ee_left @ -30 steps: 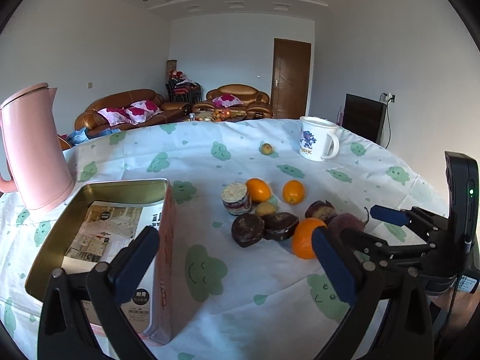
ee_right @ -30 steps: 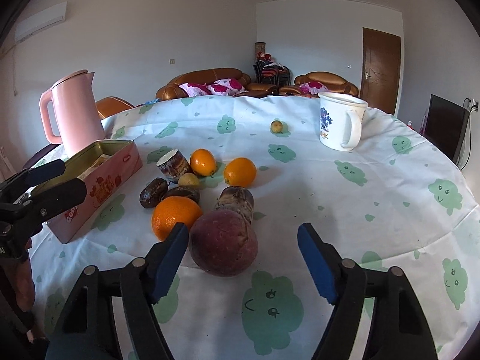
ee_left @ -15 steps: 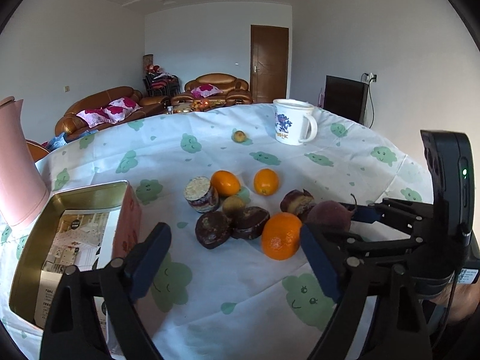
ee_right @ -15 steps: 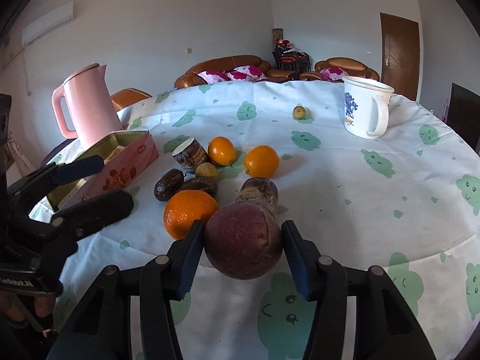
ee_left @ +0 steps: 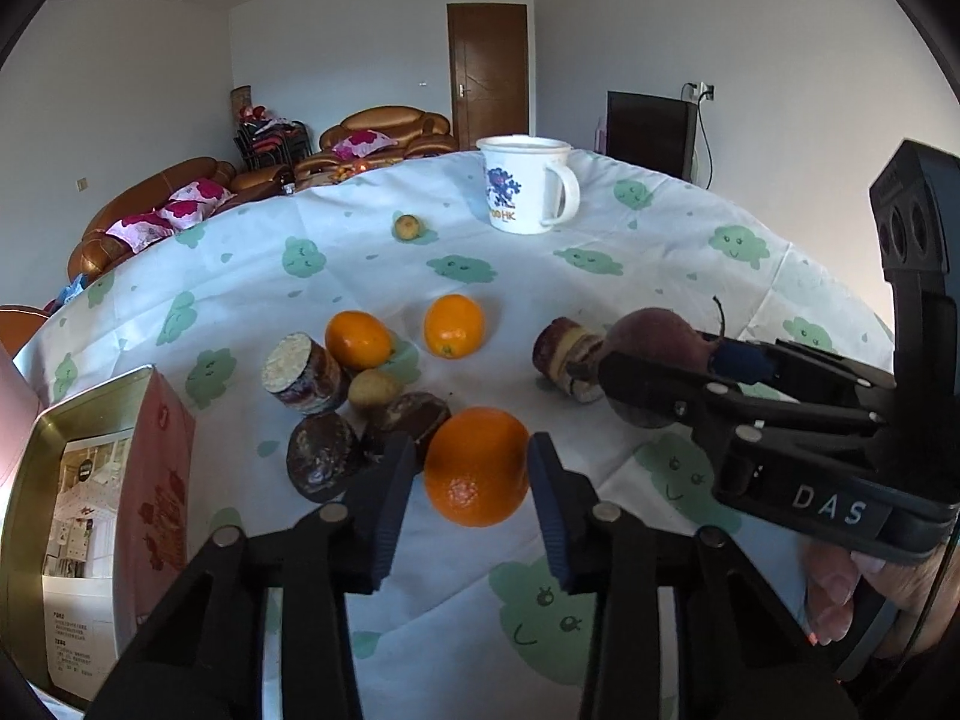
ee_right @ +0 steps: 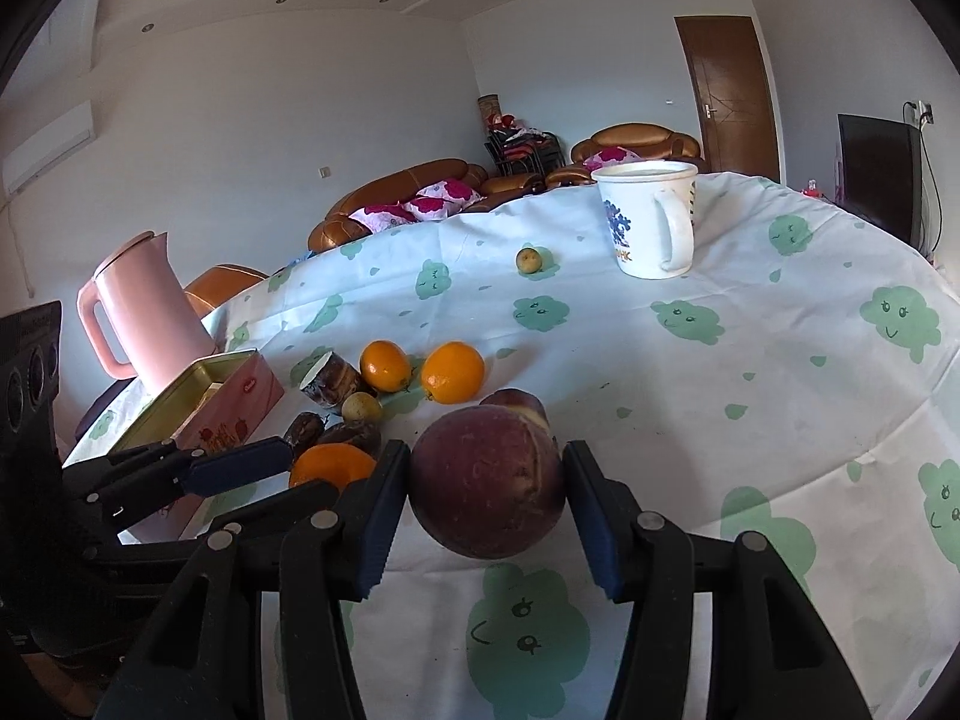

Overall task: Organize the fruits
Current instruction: 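Grasp the large dark red fruit with the right gripper while the left gripper grasps an orange, then lift and carry the dark red fruit and the orange toward the gold tin box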

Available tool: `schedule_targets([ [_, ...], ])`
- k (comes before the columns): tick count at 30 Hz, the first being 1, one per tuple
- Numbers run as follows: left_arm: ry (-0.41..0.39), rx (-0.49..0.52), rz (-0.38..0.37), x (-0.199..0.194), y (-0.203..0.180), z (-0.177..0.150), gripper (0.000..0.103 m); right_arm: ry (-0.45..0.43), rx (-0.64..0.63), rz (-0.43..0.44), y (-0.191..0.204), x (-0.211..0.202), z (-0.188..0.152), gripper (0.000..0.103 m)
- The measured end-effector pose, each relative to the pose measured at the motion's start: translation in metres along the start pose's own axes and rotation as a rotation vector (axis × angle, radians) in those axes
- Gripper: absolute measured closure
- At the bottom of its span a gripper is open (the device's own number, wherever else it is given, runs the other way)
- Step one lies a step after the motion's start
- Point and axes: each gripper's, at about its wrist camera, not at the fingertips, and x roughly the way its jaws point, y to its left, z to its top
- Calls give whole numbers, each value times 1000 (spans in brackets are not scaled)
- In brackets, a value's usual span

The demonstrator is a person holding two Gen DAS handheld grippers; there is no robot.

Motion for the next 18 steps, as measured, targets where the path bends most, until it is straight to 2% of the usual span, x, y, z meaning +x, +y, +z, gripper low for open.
schedule_targets([
  [6, 48, 1, -19, 11, -1, 2, 62, -4, -9, -6, 2, -1, 0, 49],
  [18, 2, -30, -68, 2, 6, 1, 65, -65, 5, -13, -1, -9, -2, 49],
])
